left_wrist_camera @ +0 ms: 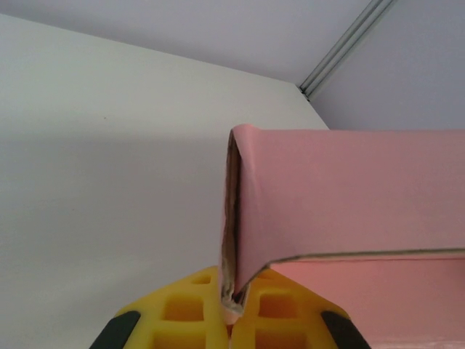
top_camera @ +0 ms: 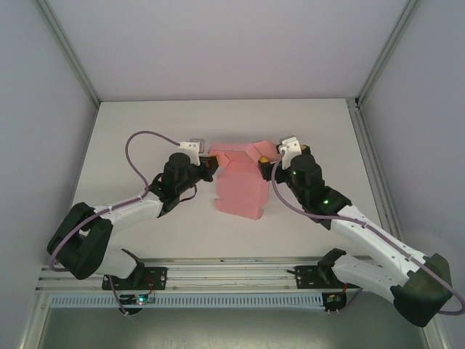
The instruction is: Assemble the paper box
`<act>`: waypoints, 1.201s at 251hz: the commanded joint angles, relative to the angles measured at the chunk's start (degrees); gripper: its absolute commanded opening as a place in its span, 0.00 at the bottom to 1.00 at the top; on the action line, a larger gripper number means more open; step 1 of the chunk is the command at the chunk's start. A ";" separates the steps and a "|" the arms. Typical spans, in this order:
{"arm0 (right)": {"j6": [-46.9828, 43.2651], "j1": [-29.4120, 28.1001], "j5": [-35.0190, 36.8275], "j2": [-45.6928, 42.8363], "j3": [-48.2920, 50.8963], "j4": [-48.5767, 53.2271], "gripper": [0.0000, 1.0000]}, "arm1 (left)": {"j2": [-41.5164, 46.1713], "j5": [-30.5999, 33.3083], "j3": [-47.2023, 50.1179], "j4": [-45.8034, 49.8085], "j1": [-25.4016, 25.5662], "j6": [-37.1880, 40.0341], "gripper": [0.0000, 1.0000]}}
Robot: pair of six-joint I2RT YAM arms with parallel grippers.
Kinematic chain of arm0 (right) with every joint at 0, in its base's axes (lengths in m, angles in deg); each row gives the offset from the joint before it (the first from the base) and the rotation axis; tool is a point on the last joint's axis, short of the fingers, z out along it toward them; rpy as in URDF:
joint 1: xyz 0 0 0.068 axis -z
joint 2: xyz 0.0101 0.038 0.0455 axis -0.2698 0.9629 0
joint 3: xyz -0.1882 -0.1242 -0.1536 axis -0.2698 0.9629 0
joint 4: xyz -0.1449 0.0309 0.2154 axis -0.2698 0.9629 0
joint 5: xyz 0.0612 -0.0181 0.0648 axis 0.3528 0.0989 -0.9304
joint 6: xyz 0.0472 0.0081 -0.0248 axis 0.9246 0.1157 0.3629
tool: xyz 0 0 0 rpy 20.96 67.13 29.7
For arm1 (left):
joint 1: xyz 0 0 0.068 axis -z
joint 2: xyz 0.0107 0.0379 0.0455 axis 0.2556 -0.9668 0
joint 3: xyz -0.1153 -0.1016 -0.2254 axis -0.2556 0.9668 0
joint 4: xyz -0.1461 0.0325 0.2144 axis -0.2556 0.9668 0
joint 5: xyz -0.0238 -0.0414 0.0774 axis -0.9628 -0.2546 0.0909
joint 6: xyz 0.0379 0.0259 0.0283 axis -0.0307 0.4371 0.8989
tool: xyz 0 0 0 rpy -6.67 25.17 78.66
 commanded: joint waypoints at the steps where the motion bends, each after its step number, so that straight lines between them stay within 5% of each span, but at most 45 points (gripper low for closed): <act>1: -0.73 -0.75 0.98 1.86 -0.65 -3.22 0.98 | -0.50 -2.34 0.28 -6.00 0.24 -0.06 0.00; 102: -0.99 -5.38 14.13 2.52 3.81 -10.09 0.98 | -1.18 3.46 -2.25 -2.08 0.26 -5.61 0.00; 142: -0.58 -4.86 4.57 -7.14 2.54 -1.09 0.98 | -0.64 11.10 -1.90 4.56 -0.11 -3.36 0.00; 174: 1.13 -2.94 -2.96 -17.13 3.18 4.40 0.98 | 1.00 9.75 0.54 3.73 -1.19 -1.60 0.00; 217: 6.83 9.44 -3.95 -23.75 1.87 11.99 0.96 | 3.17 6.64 0.97 4.95 -1.72 1.52 0.00; 254: 10.43 25.45 -24.73 -17.14 -2.16 15.69 0.80 | 4.39 -0.24 1.72 2.05 -1.74 2.64 0.00; 301: 6.48 26.49 -51.97 -1.61 -6.93 14.28 0.70 | 6.37 0.12 2.53 1.45 -1.70 1.97 0.00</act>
